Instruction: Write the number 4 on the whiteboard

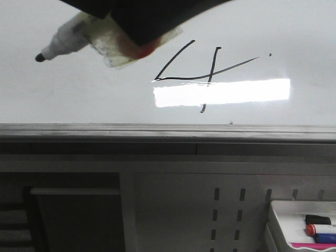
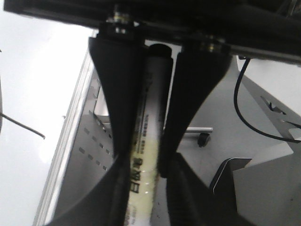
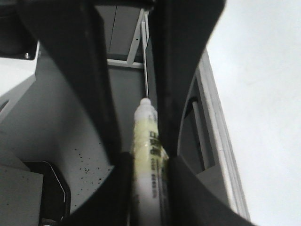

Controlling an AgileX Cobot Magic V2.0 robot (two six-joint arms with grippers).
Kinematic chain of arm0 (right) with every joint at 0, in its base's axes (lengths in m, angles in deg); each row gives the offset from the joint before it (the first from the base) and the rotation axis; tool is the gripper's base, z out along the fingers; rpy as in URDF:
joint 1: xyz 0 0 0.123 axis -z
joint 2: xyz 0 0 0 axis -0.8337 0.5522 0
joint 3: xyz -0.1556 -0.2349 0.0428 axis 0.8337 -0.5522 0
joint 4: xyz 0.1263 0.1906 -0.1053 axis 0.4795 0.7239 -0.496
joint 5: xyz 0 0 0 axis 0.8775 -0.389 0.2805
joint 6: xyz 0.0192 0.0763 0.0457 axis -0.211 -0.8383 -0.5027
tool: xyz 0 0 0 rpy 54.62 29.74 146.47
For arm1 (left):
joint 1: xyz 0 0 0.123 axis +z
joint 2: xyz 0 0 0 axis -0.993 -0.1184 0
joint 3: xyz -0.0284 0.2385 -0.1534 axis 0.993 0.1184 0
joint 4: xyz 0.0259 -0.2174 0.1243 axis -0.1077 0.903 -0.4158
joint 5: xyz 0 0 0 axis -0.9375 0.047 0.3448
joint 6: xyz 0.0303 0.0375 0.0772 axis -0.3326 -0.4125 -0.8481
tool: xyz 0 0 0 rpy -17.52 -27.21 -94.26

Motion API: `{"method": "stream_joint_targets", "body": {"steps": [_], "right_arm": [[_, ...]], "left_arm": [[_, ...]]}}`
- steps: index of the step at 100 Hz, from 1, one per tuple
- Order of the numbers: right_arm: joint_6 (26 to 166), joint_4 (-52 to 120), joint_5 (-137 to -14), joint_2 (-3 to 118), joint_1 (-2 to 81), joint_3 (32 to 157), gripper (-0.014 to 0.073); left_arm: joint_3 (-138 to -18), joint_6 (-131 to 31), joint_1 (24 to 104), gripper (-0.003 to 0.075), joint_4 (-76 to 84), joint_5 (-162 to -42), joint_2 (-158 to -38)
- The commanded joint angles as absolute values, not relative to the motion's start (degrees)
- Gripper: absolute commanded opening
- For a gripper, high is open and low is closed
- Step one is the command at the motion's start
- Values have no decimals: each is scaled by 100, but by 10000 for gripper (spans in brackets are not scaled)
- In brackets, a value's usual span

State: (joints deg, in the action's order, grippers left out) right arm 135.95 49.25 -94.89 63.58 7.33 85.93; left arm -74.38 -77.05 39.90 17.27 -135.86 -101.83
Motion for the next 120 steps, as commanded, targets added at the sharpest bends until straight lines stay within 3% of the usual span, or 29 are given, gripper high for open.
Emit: {"method": "stream_joint_targets", "body": {"steps": [1, 27, 49, 75, 89, 112, 120], "right_arm": [[13639, 5054, -9165, 6290, 730, 8799, -43], [13639, 5044, -9165, 6290, 730, 8799, -43], [13639, 5044, -9165, 6290, 730, 8799, -43], [13639, 5044, -9165, 6290, 730, 8799, -43], [13639, 5044, -9190, 6290, 730, 8799, -43], [13639, 5044, -9201, 6290, 730, 8799, -43], [13639, 5044, -9253, 6290, 730, 8799, -43]], "left_arm": [[-7641, -7667, 3936, 53, 1821, -13425, -10123], [-7641, -7186, 3936, 62, 1384, -13907, -10305], [-7641, -7186, 3936, 303, 1384, -13993, -10404], [-7641, -7186, 3936, 312, 1396, -13941, -10404], [-7641, -7186, 3936, 244, 1435, -13877, -10404], [-7641, -7186, 3936, -17, 1437, -13807, -10404], [-7641, -7186, 3936, -20, 1447, -13770, -10404]]}}
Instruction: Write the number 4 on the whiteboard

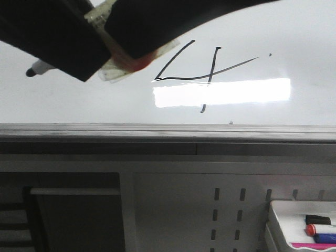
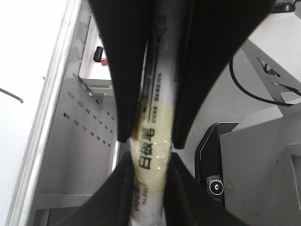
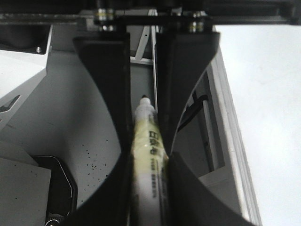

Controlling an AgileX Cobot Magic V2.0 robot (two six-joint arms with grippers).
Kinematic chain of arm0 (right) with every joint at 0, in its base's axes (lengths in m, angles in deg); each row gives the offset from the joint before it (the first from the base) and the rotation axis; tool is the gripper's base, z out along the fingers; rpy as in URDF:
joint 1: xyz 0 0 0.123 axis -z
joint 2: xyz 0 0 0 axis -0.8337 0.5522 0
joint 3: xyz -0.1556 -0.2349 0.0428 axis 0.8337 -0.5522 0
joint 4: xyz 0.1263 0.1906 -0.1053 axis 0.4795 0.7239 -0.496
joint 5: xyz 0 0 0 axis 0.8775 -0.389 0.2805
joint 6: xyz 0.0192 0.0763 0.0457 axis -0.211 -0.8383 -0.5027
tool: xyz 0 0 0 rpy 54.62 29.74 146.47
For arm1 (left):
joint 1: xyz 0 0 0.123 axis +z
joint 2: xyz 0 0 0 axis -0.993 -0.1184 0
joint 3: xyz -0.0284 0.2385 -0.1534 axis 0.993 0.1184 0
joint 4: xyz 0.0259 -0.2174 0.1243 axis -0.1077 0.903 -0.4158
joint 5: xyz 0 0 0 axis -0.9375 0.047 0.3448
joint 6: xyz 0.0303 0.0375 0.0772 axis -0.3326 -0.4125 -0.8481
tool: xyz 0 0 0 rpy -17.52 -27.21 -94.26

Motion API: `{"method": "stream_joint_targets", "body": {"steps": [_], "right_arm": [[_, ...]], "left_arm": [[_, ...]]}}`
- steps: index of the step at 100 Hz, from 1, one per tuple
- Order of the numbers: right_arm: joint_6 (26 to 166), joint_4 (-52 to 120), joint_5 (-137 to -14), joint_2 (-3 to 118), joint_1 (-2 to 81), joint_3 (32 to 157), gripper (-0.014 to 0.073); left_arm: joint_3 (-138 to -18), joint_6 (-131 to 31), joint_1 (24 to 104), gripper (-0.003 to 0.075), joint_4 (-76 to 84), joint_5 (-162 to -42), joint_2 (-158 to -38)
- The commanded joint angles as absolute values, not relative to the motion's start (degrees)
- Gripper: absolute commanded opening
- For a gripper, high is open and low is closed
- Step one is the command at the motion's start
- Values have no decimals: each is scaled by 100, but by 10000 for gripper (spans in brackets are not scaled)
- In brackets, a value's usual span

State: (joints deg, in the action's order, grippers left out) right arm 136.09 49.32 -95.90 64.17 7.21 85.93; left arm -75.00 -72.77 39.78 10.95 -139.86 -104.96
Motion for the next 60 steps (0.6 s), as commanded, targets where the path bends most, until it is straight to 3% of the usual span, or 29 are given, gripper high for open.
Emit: {"method": "stream_joint_targets", "body": {"steps": [1, 23, 30, 35, 52, 60], "right_arm": [[13639, 5044, -9256, 6290, 730, 8799, -43], [13639, 5091, -9331, 6290, 730, 8799, -43], [13639, 5086, -9331, 6290, 730, 8799, -4], [13639, 5086, -9331, 6290, 730, 8799, 79], [13566, 5064, -8975, 6151, 778, 8799, 546], [13518, 5055, -8696, 5915, 974, 8799, 611]], "left_arm": [[-7641, -7186, 3936, -20, 1447, -13770, -10404], [-7641, -7186, 3936, -20, 1447, -13770, -10404], [-7641, -7186, 3936, -20, 1447, -13770, -10404], [-7641, -7186, 3936, -20, 1447, -13770, -10404], [-7641, -6950, 3936, -20, 1422, -13762, -10404], [-7606, -6699, 3936, -20, 1374, -13650, -10404]]}}
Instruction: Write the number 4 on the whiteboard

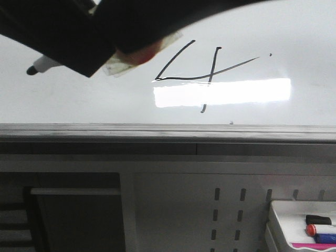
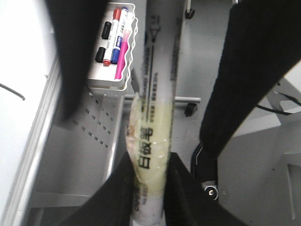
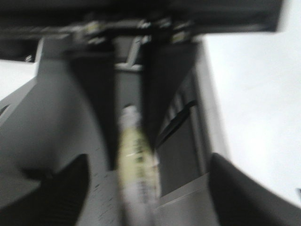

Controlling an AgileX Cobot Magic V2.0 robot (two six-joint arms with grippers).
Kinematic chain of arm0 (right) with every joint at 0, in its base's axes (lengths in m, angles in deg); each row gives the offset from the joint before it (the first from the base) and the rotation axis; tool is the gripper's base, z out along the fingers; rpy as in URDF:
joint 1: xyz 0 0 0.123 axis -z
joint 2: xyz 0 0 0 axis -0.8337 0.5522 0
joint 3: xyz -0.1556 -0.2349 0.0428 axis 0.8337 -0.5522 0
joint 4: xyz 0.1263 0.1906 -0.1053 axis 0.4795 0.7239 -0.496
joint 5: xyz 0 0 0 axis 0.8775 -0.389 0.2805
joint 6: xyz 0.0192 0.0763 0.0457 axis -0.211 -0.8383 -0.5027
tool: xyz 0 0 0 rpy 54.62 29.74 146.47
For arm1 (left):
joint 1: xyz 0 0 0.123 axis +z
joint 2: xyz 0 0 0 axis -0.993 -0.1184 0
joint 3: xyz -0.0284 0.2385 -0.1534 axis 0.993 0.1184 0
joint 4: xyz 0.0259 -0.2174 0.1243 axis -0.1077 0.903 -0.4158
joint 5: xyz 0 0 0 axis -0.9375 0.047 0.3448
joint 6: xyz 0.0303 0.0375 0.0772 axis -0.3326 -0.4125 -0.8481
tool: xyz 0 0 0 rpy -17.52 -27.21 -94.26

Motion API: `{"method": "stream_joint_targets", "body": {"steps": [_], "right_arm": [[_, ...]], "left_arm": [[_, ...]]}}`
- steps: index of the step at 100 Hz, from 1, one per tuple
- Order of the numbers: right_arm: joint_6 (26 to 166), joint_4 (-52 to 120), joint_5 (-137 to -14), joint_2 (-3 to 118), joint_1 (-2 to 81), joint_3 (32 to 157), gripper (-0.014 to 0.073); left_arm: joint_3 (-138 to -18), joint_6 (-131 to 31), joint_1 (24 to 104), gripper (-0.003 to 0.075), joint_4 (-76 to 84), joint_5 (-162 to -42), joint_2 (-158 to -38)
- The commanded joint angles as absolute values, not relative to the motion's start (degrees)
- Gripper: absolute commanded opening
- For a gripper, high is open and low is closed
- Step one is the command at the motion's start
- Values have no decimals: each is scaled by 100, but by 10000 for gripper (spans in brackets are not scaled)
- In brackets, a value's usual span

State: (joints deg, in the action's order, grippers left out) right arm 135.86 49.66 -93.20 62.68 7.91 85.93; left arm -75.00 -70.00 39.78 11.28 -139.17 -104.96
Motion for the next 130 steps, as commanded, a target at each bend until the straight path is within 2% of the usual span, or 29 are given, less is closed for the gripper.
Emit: {"method": "stream_joint_targets", "body": {"steps": [1, 14, 26, 29, 44, 46, 54, 89, 130], "right_arm": [[13502, 5055, -8675, 5863, 998, 8799, 610], [13064, 5055, -8569, 5357, 1629, 8799, 544], [12765, 5055, -9014, 4927, 2242, 8799, 412], [12734, 5055, -9152, 4807, 2369, 8788, 363], [12468, 5055, -9601, 4210, 2913, 8593, -46], [12452, 5055, -9601, 4124, 2957, 8567, -76], [12305, 5055, -9448, 3816, 3085, 8394, -38], [11962, 5055, -9416, 3132, 3139, 8049, -38], [11835, 5055, -9405, 3132, 3139, 8049, -38]], "left_arm": [[-7604, -6646, 3936, -20, 1354, -13633, -10404], [-7386, -6140, 3946, -20, 1381, -12794, -10404], [-6986, -5819, 3946, -20, 1578, -11760, -10404], [-6887, -5801, 3946, -20, 1690, -11544, -10404], [-6365, -5725, 3946, -20, 2531, -10177, -10429], [-6305, -5725, 3946, -20, 2706, -10034, -10445], [-6148, -5725, 3946, -20, 3348, -9162, -10586], [-6197, -5725, 3935, -20, 4279, -7065, -11590], [-6803, -5702, 3935, -20, 4305, -6859, -12297]]}}
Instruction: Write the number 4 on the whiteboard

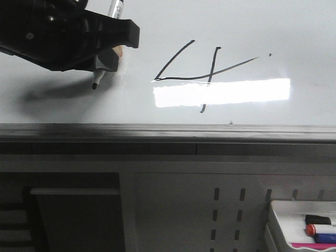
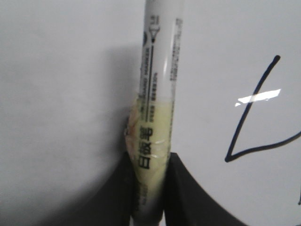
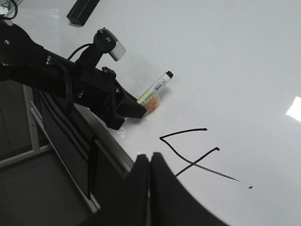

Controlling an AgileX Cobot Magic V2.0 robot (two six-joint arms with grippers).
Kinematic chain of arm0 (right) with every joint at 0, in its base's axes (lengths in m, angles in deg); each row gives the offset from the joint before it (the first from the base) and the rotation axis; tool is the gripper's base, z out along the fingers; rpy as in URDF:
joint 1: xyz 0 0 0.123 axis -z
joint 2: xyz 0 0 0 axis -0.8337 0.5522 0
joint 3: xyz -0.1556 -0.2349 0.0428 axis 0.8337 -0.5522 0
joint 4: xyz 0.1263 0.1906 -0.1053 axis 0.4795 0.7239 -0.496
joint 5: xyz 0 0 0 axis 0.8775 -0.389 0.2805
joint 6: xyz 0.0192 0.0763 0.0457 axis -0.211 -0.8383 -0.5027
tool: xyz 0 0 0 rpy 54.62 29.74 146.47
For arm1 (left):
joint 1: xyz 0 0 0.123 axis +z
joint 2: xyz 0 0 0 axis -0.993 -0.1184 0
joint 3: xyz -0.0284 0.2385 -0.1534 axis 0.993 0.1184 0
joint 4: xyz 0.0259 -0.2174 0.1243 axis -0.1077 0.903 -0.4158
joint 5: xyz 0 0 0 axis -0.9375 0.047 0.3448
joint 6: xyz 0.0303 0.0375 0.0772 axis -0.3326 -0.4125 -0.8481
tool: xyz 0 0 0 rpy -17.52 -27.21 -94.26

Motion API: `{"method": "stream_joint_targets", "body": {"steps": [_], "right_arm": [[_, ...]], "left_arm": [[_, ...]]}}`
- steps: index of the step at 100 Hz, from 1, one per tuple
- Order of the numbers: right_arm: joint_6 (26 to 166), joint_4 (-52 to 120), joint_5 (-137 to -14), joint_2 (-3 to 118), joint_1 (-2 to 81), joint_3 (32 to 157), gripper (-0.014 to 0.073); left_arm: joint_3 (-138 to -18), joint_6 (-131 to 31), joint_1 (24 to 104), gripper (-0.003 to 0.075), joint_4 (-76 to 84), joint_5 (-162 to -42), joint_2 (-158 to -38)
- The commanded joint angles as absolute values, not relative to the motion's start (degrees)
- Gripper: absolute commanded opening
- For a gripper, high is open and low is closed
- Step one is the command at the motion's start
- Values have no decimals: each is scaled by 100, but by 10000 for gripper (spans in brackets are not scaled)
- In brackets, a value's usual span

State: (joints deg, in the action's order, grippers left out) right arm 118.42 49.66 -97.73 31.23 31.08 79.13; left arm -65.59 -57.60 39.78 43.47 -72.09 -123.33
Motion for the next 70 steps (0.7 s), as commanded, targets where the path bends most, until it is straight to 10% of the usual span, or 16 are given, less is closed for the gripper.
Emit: {"method": "stream_joint_targets", "body": {"steps": [1, 70], "right_arm": [[11835, 5055, -9405, 3132, 3139, 8049, -38], [11799, 5055, -9405, 3132, 3139, 8049, -38]], "left_arm": [[-6800, -5702, 3935, -20, 4305, -6846, -12300], [-6800, -5702, 3935, -18, 4758, -6584, -12522]]}}
